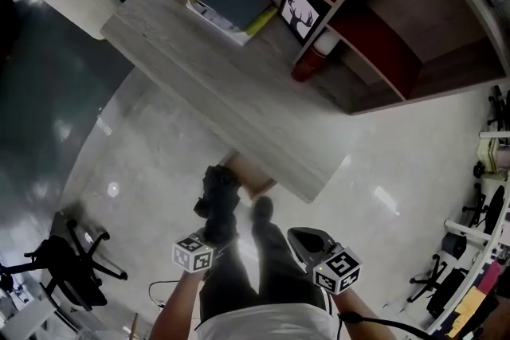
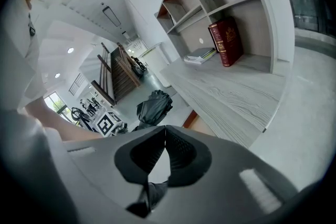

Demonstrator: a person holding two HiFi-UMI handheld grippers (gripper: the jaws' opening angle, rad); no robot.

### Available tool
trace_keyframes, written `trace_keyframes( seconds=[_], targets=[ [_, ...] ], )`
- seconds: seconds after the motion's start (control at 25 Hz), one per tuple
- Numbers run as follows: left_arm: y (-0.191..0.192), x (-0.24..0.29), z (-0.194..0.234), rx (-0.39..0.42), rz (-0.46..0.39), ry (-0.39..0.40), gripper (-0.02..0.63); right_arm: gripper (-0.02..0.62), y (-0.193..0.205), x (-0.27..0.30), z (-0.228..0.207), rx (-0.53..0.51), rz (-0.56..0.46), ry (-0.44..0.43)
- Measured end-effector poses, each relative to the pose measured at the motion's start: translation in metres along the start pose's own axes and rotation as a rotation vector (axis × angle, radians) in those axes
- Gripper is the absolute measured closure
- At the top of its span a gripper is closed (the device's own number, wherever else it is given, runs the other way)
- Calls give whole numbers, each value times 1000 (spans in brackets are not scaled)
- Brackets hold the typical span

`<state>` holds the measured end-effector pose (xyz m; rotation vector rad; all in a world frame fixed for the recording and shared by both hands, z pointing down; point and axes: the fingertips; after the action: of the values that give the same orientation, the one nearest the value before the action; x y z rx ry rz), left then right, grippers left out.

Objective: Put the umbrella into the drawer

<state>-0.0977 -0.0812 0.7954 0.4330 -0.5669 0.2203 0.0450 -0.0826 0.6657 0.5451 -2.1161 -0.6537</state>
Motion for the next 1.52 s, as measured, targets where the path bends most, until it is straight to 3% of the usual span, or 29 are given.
trace_keyframes(
  seconds=[0.84, 1.52],
  targets=[
    [19, 77, 98, -38, 181, -48, 403, 591, 29, 48, -33, 73, 22, 30],
    [25, 114, 98, -42, 158, -33, 405, 591, 53, 64, -53, 152, 11, 43]
  ],
)
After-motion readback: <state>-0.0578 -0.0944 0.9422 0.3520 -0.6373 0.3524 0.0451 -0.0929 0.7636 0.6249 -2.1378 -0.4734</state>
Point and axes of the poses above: the fingertips, and each gripper's own axes: x forward along the fingers, z to its left, y out of its underside, and after that the axes turned 2 degrees about -x, right-handed
